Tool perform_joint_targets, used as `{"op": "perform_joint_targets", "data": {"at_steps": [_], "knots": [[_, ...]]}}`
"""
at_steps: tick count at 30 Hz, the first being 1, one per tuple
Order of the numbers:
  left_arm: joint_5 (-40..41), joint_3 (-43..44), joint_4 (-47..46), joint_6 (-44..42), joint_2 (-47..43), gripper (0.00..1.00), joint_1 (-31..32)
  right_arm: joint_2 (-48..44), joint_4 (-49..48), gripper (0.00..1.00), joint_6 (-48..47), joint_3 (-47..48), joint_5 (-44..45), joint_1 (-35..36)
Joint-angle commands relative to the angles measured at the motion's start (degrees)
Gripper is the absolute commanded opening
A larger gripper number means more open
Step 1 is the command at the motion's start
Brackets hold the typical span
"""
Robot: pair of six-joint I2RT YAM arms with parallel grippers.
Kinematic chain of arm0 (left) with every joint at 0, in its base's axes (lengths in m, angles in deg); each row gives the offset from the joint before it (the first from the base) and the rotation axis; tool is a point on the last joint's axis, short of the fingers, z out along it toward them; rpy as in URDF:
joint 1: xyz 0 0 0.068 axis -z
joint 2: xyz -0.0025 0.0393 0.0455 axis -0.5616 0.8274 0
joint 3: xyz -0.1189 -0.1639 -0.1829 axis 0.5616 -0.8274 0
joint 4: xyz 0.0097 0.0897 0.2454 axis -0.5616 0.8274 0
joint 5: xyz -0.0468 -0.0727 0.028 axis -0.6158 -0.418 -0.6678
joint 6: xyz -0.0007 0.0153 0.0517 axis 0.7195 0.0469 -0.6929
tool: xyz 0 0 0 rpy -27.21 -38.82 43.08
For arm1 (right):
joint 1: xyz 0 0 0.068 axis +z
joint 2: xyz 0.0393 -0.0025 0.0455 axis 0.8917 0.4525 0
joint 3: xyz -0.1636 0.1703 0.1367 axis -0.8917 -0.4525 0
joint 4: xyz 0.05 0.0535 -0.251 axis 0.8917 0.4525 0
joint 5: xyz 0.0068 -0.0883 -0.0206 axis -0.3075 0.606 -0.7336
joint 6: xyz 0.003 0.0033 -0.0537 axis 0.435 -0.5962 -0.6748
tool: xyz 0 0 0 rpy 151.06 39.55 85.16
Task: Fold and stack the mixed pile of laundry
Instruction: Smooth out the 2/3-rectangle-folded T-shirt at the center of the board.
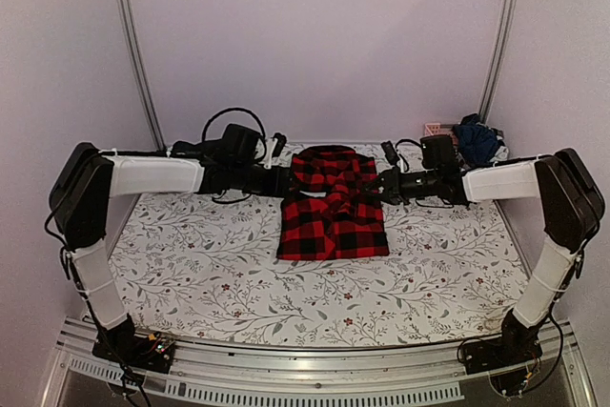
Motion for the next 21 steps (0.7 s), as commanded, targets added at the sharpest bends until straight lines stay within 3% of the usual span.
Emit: {"op": "perform_joint_targets", "data": {"at_steps": [1, 6, 14, 21], "knots": [[6.7, 8.5, 8.8, -4.1, 5.9, 0.6, 3.4, 1.6, 4.0, 0.16, -3.7, -4.6, 3.3, 0.2], [10.2, 20.5, 14.1, -5.7, 14.9, 0.61, 7.1, 5.3, 2.6, 0.06, -3.1, -2.9, 4.1, 2.3], [21.9, 37.9, 27.5, -6.7, 29.3, 0.69, 11.3, 11.7, 0.4, 0.07, -1.5, -1.8, 5.5, 2.9], [31.4, 42.4, 32.3, -5.1, 30.7, 0.5, 11.6, 13.0, 0.3, 0.1, -1.0, -0.8, 6.5, 3.1]]}}
